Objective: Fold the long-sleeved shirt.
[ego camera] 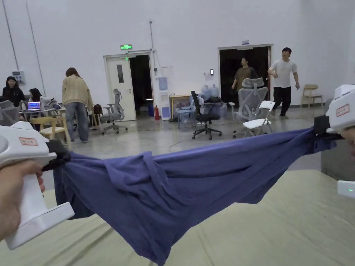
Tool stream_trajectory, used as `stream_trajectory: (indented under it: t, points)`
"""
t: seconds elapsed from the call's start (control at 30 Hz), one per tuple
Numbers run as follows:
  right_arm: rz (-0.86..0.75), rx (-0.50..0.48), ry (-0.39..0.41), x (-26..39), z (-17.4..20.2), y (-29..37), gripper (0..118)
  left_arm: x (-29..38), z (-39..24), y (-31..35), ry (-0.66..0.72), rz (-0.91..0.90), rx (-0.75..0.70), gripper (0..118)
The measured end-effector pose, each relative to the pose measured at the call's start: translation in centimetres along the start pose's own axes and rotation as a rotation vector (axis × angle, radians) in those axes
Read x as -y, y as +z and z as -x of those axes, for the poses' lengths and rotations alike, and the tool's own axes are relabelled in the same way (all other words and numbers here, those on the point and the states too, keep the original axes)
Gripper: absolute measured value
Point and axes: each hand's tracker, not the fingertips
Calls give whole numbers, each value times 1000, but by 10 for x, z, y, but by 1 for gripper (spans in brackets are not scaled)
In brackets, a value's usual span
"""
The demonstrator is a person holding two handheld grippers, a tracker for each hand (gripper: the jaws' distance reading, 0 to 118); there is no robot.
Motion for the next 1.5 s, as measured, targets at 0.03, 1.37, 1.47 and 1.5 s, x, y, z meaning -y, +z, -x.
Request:
stream_trajectory:
  t: [0.03,1.37,1.47,1.5]
  points:
    - [-2,-3,-1,-5,3,-12,13,0,-5,-12,-21,-1,8,0]
    - [665,-59,35,475,-87,35,13,386,197,79,-81,602,-73,0]
    - [706,-60,55,499,-100,67,13,398,202,115,-72,640,-81,0]
    - [711,-63,58,506,-103,75,13,400,205,123,-63,650,-79,0]
